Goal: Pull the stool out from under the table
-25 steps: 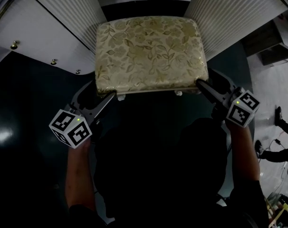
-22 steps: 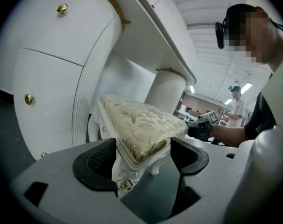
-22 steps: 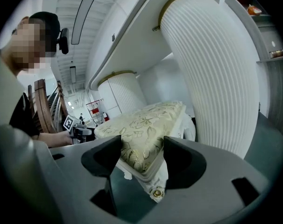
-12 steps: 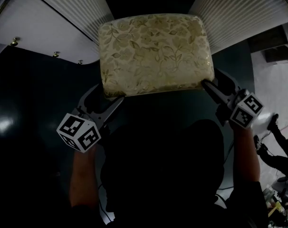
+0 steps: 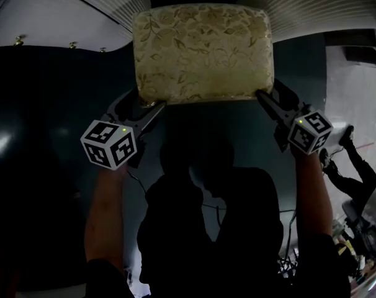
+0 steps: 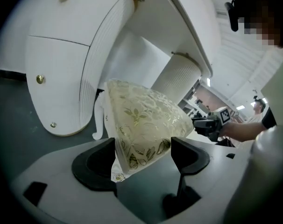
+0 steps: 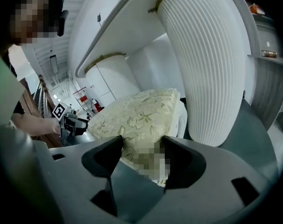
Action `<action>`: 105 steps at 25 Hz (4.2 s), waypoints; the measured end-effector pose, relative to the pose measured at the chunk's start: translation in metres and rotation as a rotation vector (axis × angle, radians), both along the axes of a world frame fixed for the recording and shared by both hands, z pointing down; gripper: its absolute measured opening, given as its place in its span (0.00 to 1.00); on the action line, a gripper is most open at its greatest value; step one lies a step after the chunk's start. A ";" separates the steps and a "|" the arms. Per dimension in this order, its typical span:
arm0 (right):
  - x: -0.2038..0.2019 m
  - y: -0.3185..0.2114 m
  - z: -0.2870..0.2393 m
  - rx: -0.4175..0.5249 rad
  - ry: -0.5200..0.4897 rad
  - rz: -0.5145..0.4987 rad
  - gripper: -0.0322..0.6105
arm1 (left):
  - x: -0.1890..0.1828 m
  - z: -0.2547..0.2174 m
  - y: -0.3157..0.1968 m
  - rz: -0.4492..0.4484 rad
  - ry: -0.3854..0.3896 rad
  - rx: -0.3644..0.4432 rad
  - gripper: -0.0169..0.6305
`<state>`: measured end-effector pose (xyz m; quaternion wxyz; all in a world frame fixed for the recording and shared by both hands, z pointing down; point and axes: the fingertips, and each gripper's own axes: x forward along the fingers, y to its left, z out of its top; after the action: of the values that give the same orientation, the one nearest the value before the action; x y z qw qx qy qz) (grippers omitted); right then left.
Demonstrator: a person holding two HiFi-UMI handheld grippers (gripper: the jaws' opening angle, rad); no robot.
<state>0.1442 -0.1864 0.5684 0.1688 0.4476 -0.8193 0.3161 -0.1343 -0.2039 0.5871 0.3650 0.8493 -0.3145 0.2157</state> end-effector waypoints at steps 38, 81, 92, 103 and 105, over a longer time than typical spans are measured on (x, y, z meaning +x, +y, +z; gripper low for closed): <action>0.000 -0.011 0.021 -0.473 -0.230 -0.004 0.53 | 0.009 0.012 -0.029 -0.092 0.081 -0.416 0.63; -0.040 0.019 -0.200 -0.674 -0.345 -0.182 0.53 | 0.014 -0.199 -0.032 -0.128 -0.154 -0.309 0.45; -0.064 0.028 -0.358 -0.496 -0.466 -0.235 0.53 | 0.061 -0.369 0.012 -0.101 -0.115 -0.181 0.23; -0.115 0.028 -0.427 -0.333 -0.472 -0.245 0.53 | 0.016 -0.474 0.034 -0.125 -0.027 -0.011 0.15; -0.135 0.029 -0.446 -0.290 -0.466 -0.230 0.53 | -0.002 -0.494 0.036 -0.119 -0.017 0.048 0.14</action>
<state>0.0093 -0.1571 0.1224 0.0728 0.2383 -0.8277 0.5029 -0.1359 -0.1680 0.0935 0.3543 0.8356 -0.3727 0.1931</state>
